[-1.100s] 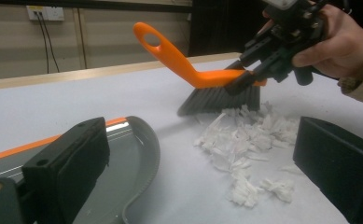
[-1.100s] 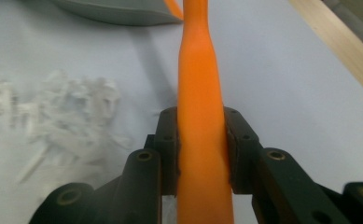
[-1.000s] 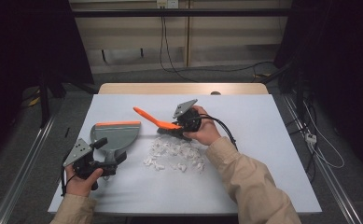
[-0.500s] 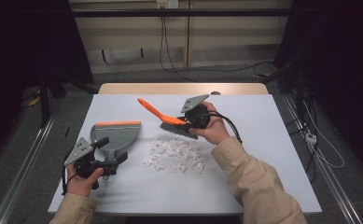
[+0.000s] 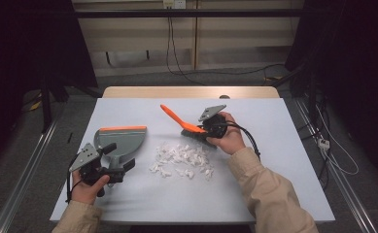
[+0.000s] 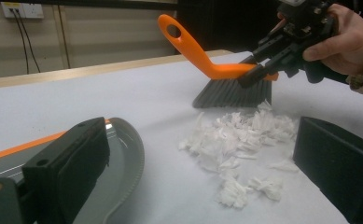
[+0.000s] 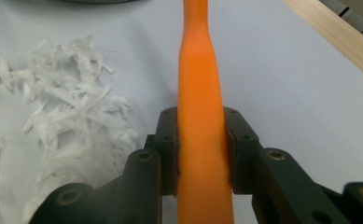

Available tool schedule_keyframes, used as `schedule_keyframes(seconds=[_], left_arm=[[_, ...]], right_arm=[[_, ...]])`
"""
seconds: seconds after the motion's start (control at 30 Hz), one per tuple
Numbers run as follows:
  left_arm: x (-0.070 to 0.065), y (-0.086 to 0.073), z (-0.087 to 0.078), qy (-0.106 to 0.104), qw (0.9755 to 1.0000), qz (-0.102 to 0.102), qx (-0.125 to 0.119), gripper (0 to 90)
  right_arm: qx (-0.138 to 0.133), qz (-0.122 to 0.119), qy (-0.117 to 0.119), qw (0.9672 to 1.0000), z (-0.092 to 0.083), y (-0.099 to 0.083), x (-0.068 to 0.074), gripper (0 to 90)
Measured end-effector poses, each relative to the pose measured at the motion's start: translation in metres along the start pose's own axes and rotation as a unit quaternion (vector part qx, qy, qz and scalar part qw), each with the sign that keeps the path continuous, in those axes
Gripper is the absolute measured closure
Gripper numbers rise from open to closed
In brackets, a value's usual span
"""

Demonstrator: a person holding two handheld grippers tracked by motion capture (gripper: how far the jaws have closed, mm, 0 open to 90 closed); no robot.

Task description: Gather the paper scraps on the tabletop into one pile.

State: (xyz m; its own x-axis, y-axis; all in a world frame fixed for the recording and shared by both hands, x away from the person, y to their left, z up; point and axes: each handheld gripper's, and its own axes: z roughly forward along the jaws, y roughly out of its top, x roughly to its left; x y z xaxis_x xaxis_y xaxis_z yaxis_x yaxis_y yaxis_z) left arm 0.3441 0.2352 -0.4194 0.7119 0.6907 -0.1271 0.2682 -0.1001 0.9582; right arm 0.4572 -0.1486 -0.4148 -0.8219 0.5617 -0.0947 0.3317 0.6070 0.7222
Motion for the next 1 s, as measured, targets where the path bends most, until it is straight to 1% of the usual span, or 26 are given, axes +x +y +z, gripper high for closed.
schedule_keyframes(seconds=[0.13,0.2,0.27,0.3,0.37,0.4,0.43,0.5,0.57,0.63,0.77,0.87,0.9,0.93,1.0], left_arm=[[-0.001,0.0,0.0,0.003,1.0,0.002,0.002,3.4],[-0.002,0.0,-0.001,0.002,1.0,0.001,-0.001,3.3],[-0.002,0.0,-0.001,0.002,1.0,0.001,-0.002,3.3],[-0.002,0.0,-0.001,0.002,1.0,0.002,-0.002,3.3],[-0.003,0.0,-0.001,0.003,1.0,0.003,0.001,3.4],[-0.003,0.0,-0.001,0.002,1.0,0.003,-0.001,3.4],[-0.003,0.0,-0.001,0.003,1.0,0.004,0.0,3.4],[-0.003,0.0,0.0,0.001,1.0,0.005,0.0,3.4],[-0.003,0.0,0.0,0.002,1.0,0.004,0.0,3.3],[-0.003,0.0,0.0,0.002,1.0,0.003,0.0,3.4],[-0.003,0.0,-0.001,0.003,1.0,0.004,0.001,3.3],[-0.003,0.0,0.0,0.002,1.0,0.004,0.0,3.3],[-0.003,0.0,0.0,0.001,1.0,0.006,0.001,3.4],[-0.003,0.0,0.0,0.001,1.0,0.006,0.001,3.4],[-0.004,0.0,0.0,0.001,1.0,0.006,0.002,3.4]], right_arm=[[-0.008,0.0,0.024,0.9997,-0.002,0.0,0.01,71.1],[-0.01,-0.005,0.023,0.9997,-0.002,0.001,0.016,71.1],[-0.019,-0.002,0.037,0.9991,-0.004,0.003,0.02,71.1],[-0.024,-0.004,0.037,0.999,-0.006,0.004,0.022,71.1],[-0.029,-0.004,0.032,0.9991,-0.01,0.008,0.023,71.1],[-0.034,-0.001,0.033,0.9988,-0.012,0.009,0.022,71.1],[-0.039,0.004,0.03,0.9988,-0.014,0.009,0.021,71.1],[-0.041,0.007,0.018,0.999,-0.018,0.009,0.017,71.1],[-0.042,0.017,0.002,0.999,-0.021,0.007,0.012,71.1],[-0.039,0.03,-0.011,0.9987,-0.022,0.004,0.007,71.1],[-0.027,0.039,-0.028,0.9985,-0.019,-0.006,0.001,71.1],[-0.015,0.045,-0.027,0.9985,-0.013,-0.013,0.0,71.1],[-0.02,0.048,-0.026,0.9983,-0.012,-0.014,0.0,71.0],[-0.022,0.052,-0.021,0.9982,-0.012,-0.015,-0.001,70.9],[-0.013,0.059,-0.024,0.9979,-0.012,-0.013,-0.001,70.6]])
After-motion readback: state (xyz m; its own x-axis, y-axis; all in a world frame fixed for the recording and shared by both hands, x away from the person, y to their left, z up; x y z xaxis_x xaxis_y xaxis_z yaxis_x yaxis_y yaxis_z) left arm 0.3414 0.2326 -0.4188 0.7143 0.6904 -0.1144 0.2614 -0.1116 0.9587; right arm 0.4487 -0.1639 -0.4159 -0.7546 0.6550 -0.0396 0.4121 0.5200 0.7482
